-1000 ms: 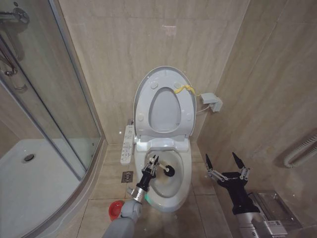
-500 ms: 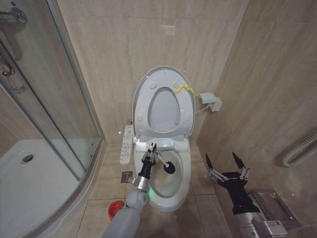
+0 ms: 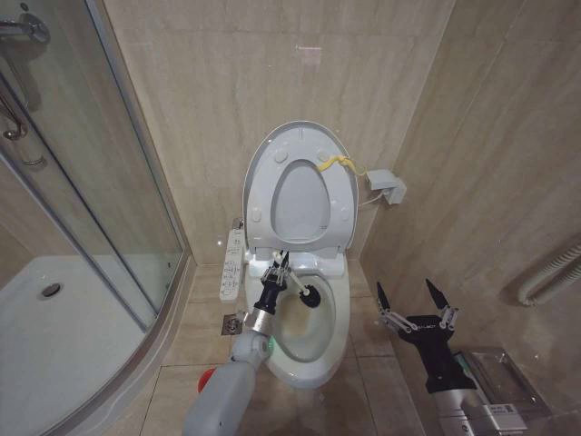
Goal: Open the toilet lid, clean the toilet bowl with a toilet brush, close the toilet lid, and flush.
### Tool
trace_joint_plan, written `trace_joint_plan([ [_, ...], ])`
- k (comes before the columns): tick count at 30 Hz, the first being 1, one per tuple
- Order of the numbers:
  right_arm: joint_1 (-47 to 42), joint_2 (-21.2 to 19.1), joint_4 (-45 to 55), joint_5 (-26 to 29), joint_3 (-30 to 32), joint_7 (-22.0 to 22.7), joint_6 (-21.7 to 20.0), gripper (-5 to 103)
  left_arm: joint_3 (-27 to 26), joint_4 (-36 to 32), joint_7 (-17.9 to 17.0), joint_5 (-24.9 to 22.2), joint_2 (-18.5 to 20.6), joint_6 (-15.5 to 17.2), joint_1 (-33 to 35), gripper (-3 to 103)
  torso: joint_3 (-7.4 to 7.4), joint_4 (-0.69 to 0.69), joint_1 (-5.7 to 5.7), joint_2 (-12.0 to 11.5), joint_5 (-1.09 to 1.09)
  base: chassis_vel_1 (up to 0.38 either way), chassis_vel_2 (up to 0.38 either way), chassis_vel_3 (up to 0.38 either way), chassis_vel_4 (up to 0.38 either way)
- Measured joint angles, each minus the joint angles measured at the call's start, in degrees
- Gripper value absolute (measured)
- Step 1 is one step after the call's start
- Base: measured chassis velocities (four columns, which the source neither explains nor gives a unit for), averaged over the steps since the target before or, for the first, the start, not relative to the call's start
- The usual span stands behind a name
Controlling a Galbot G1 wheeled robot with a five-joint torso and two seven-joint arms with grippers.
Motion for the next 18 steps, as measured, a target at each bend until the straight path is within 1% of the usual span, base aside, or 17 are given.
trace_joint_plan([
  [2,0.0,0.0,0.0,0.0,0.0,0.0,0.0,100,0.2,2.0,1.1,-0.5,-0.7,-0.5,-1.1,20,0.00,0.00,0.00,0.0,0.00,0.000,0.000,0.000,0.000],
  [3,0.0,0.0,0.0,0.0,0.0,0.0,0.0,100,0.2,2.0,1.1,-0.5,-0.7,-0.5,-1.1,20,0.00,0.00,0.00,0.0,0.00,0.000,0.000,0.000,0.000],
  [6,0.0,0.0,0.0,0.0,0.0,0.0,0.0,100,0.4,5.3,3.1,-1.1,-1.8,-1.4,-3.1,20,0.00,0.00,0.00,0.0,0.00,0.000,0.000,0.000,0.000],
  [8,0.0,0.0,0.0,0.0,0.0,0.0,0.0,100,0.6,8.2,5.2,-2.0,-2.5,-1.9,-4.6,20,0.00,-0.01,0.00,0.0,0.00,0.000,0.000,0.000,0.000],
  [9,0.0,0.0,0.0,0.0,0.0,0.0,0.0,100,0.6,8.2,5.2,-2.0,-2.5,-1.9,-4.6,20,0.00,-0.01,0.00,0.0,0.00,0.000,0.000,0.000,0.000],
  [10,0.0,0.0,0.0,0.0,0.0,0.0,0.0,100,0.7,9.2,6.0,-2.3,-2.7,-2.1,-5.1,20,0.00,0.00,0.00,0.0,0.00,0.000,0.000,0.000,0.000],
  [12,0.0,0.0,0.0,0.0,0.0,0.0,0.0,100,0.7,12.7,7.8,-2.5,-3.0,-2.8,-6.4,20,0.00,-0.01,0.00,0.0,0.00,0.000,0.000,0.000,0.000],
  [13,0.0,0.0,0.0,0.0,0.0,0.0,0.0,100,0.7,12.7,7.8,-2.5,-3.0,-2.8,-6.4,20,0.00,-0.01,0.00,0.0,0.00,0.000,0.000,0.000,0.000],
  [14,0.0,0.0,0.0,0.0,0.0,0.0,0.0,100,0.7,13.8,8.5,-2.5,-3.1,-3.1,-6.7,20,-0.01,0.03,0.00,0.0,0.02,0.000,0.000,0.000,0.000],
  [15,0.0,0.0,0.0,0.0,0.0,0.0,0.0,100,0.4,15.0,9.0,-2.3,-3.0,-3.7,-6.9,20,-0.04,0.00,-0.02,0.0,0.05,0.000,0.000,0.000,0.000],
  [18,0.0,0.0,0.0,0.0,0.0,0.0,0.0,100,0.3,15.0,9.3,-1.4,-2.0,-3.9,-5.8,20,-0.03,0.02,-0.02,0.0,0.04,0.000,0.000,0.000,0.000],
])
